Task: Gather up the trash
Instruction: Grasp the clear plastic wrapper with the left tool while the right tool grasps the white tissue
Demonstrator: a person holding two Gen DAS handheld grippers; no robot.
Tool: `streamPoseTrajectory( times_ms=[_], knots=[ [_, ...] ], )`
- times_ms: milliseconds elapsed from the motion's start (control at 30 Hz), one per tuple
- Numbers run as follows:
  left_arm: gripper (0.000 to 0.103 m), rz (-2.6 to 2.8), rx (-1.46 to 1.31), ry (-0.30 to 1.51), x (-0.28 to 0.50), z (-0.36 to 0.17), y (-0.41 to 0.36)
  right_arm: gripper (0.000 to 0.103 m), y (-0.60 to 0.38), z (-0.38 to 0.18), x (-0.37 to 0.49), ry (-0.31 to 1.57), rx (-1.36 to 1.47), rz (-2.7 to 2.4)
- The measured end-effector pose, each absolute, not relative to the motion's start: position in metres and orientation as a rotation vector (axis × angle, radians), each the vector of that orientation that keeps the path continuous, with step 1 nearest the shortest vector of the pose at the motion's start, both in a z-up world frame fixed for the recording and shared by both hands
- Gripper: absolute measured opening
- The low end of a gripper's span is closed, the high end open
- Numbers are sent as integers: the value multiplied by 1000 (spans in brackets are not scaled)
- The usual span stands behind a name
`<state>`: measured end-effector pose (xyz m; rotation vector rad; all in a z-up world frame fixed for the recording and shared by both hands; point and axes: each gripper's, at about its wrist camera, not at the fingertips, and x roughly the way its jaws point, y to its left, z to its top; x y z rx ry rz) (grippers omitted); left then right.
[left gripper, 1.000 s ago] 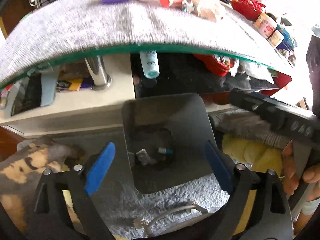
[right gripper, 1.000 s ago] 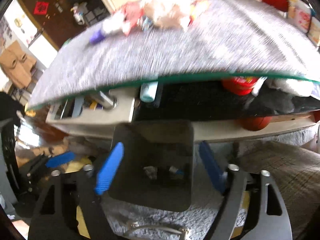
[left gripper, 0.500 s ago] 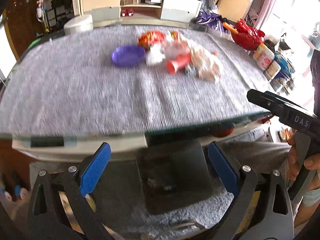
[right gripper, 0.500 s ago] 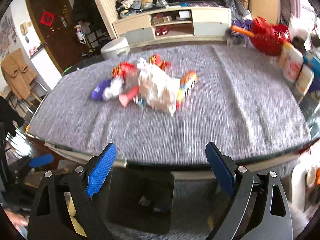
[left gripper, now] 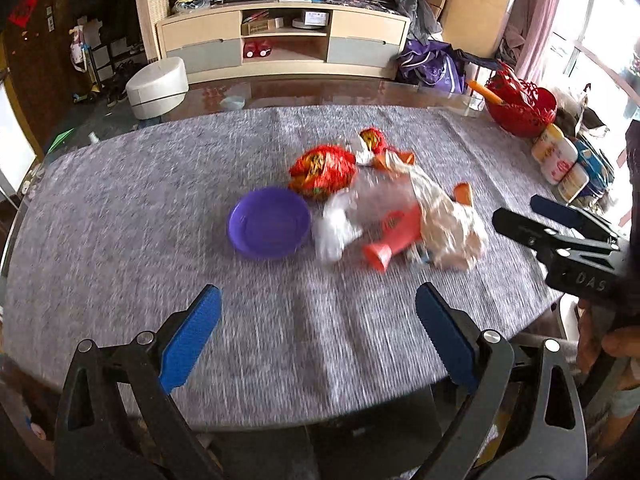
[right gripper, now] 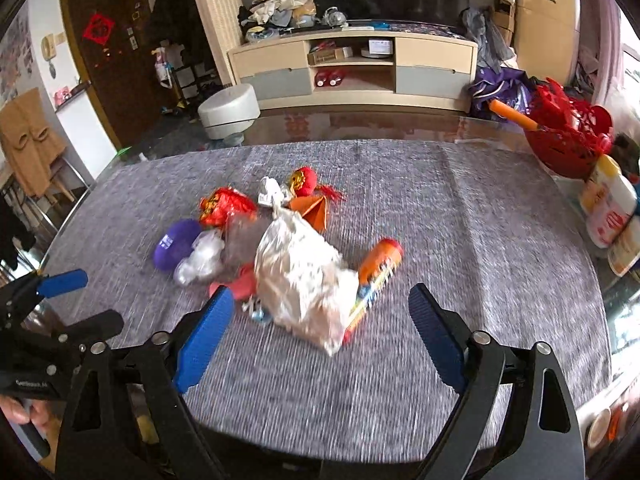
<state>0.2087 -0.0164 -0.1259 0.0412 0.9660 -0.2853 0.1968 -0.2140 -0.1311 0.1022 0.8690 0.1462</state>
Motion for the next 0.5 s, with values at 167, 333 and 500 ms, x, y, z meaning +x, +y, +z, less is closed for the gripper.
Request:
streamPoseTrajectory(
  times_ms=[167, 333, 500],
  knots=[
    [67, -321, 83, 968, 230, -141, -32, 69, -212, -148, 212, 910, 99, 177],
    [57, -339, 87, 986, 246, -156, -41, 66, -209, -155, 218, 923, 84, 177],
    [52, -338, 108, 1013, 258, -172, -47, 49, -209, -164, 224, 952, 87, 189]
  ],
)
